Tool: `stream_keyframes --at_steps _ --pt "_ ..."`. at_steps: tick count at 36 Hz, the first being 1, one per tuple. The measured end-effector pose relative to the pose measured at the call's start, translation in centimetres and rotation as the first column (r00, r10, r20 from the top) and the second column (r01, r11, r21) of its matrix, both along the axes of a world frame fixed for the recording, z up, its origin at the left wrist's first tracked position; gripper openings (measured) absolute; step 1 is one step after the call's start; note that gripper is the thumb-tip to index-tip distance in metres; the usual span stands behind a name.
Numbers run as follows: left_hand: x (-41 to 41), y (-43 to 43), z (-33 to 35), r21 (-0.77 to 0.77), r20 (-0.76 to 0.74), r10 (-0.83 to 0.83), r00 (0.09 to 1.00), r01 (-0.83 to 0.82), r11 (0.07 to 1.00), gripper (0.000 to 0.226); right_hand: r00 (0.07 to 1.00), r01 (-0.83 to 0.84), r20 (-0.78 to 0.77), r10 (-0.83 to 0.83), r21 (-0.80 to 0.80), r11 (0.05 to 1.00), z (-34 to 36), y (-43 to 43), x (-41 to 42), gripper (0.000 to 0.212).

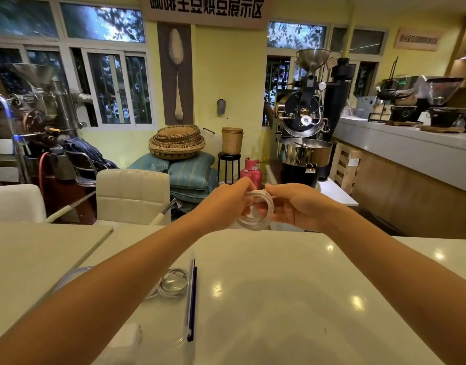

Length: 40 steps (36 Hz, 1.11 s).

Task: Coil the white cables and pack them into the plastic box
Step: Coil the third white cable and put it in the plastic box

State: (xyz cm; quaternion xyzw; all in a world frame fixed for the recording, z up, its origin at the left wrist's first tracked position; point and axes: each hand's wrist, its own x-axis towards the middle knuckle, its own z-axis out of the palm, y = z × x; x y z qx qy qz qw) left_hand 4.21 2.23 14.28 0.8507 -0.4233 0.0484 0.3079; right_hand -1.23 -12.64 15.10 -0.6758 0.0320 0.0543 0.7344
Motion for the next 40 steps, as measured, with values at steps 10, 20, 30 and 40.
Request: stream_keyframes --at_steps 10,20,30,40 --pt "1.1 2.0 -0.5 0.089 0.094 0.057 0.994 -0.066 0.994 0.024 0.998 0.027 0.06 -0.027 0.004 1.0 -1.0 2.8 1.3 0.02" --pt "2.2 5.9 -1.3 0.043 0.159 0.138 0.978 -0.146 0.988 0.027 0.975 0.084 0.218 -0.027 -0.257 0.963 -2.1 5.9 3.0 0.006" --pt "2.4 10.9 -4.6 0.167 -0.081 0.231 0.97 -0.215 0.962 0.025 0.993 -0.03 0.096 0.076 -0.411 0.911 -5.7 9.8 5.8 0.01" --pt "2.2 13.4 -10.6 0.362 -0.32 0.405 0.857 -0.284 0.888 0.022 0.932 -0.232 -0.085 0.353 -0.887 0.4 -9.9 14.1 7.9 0.026"
